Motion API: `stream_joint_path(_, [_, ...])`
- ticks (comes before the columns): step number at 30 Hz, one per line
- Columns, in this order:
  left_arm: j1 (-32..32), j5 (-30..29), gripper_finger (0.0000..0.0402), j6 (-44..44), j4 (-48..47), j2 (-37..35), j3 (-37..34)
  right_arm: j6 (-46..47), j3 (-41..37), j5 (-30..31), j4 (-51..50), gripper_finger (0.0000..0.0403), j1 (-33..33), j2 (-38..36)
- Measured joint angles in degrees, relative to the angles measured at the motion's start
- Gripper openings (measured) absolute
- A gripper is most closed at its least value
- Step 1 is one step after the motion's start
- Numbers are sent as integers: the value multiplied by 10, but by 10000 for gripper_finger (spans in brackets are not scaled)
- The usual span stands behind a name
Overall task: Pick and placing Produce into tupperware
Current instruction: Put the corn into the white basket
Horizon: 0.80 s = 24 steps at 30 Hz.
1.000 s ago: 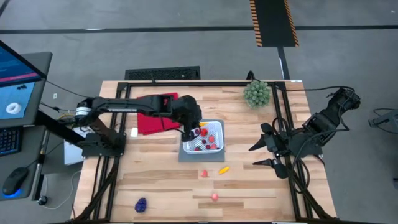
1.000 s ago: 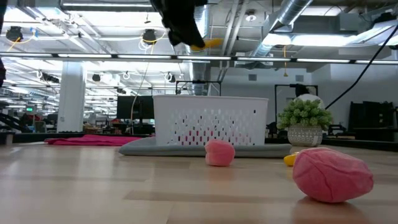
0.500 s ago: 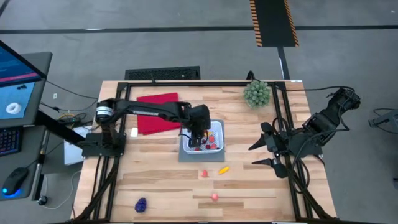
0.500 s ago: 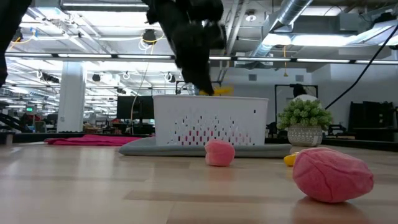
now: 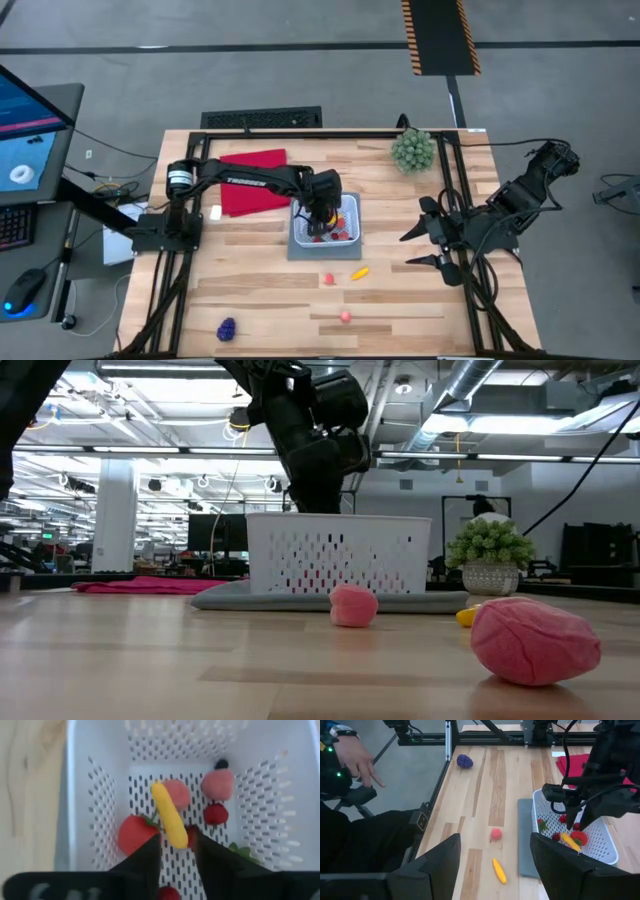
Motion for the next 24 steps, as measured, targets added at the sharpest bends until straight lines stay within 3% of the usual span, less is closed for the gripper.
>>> stream_joint_path(3, [0, -7, 149, 0, -7, 0, 0, 0, 0, 0, 0, 264, 0, 2])
stream_joint_path(7, [-8, -76, 200, 31, -18, -2, 0, 0, -3, 0, 4, 265, 1, 5])
stream_joint_path(13, [-18, -100, 234, 37, -10, -69, 0, 1, -46, 54, 7, 265, -5, 14])
stream_joint_path(18, [-19, -64, 238, 13, 26, -158, 0, 4, -66, 91, 1, 265, -22, 20])
stream_joint_path(24, [-36, 61, 238, -11, 26, -274, -17, 15, -65, 71, 13, 265, -36, 19])
